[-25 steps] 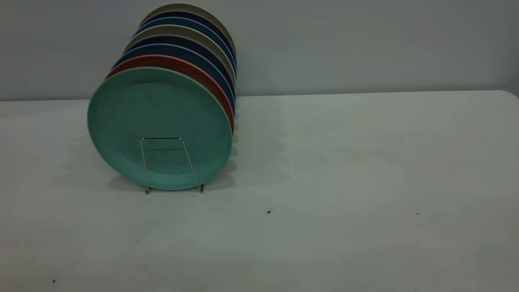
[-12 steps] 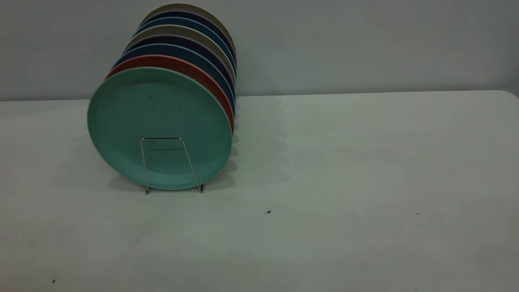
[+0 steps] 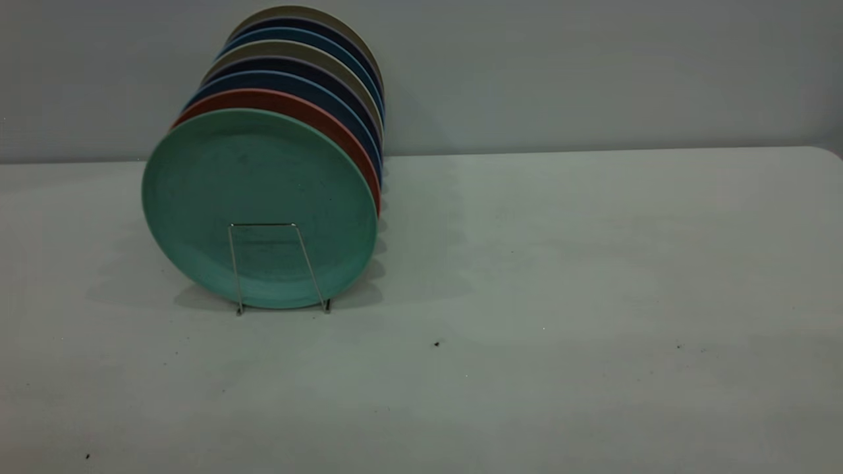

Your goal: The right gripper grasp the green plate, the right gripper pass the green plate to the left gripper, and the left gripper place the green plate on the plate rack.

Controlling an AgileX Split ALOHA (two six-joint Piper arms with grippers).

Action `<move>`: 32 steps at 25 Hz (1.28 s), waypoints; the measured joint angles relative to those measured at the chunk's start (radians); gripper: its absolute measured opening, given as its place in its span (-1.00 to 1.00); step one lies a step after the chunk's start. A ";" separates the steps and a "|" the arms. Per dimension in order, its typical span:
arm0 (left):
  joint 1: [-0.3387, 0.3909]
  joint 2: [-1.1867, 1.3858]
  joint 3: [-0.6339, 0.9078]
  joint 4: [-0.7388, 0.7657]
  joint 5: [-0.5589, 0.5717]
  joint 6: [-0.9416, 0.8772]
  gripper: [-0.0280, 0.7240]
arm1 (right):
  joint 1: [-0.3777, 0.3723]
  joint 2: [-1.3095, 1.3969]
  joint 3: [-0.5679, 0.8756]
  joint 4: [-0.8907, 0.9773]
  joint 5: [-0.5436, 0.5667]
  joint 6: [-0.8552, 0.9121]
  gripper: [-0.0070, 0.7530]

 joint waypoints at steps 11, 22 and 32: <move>0.000 -0.087 0.000 0.000 0.001 -0.001 0.46 | -0.176 -0.142 0.000 0.006 0.008 0.000 0.48; 0.000 -0.087 0.000 0.000 0.001 -0.002 0.46 | -0.181 -0.142 0.000 0.007 0.009 0.000 0.48; 0.000 -0.087 0.000 0.000 0.001 -0.002 0.46 | -0.165 -0.142 0.000 0.007 0.009 0.000 0.48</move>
